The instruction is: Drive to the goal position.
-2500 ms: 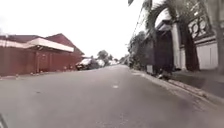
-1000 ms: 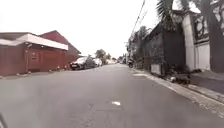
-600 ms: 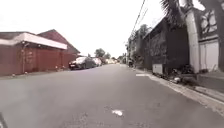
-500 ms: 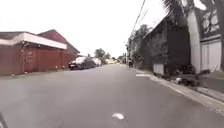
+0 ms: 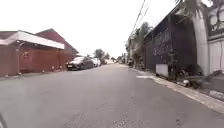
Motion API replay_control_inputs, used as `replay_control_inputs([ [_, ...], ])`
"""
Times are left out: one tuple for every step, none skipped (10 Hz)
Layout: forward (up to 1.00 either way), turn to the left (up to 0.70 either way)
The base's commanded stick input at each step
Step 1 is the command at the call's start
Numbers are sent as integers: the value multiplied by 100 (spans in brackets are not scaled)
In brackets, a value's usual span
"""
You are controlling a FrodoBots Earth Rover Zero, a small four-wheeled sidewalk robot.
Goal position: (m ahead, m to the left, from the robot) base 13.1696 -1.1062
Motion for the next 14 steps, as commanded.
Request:
replay_control_inputs([
  [70,0],
  [70,0],
  [70,0],
  [70,0],
  [70,0],
  [70,0],
  [70,0],
  [70,0],
  [70,0],
  [70,0],
  [70,0],
  [70,0],
  [70,0],
  [70,0],
])
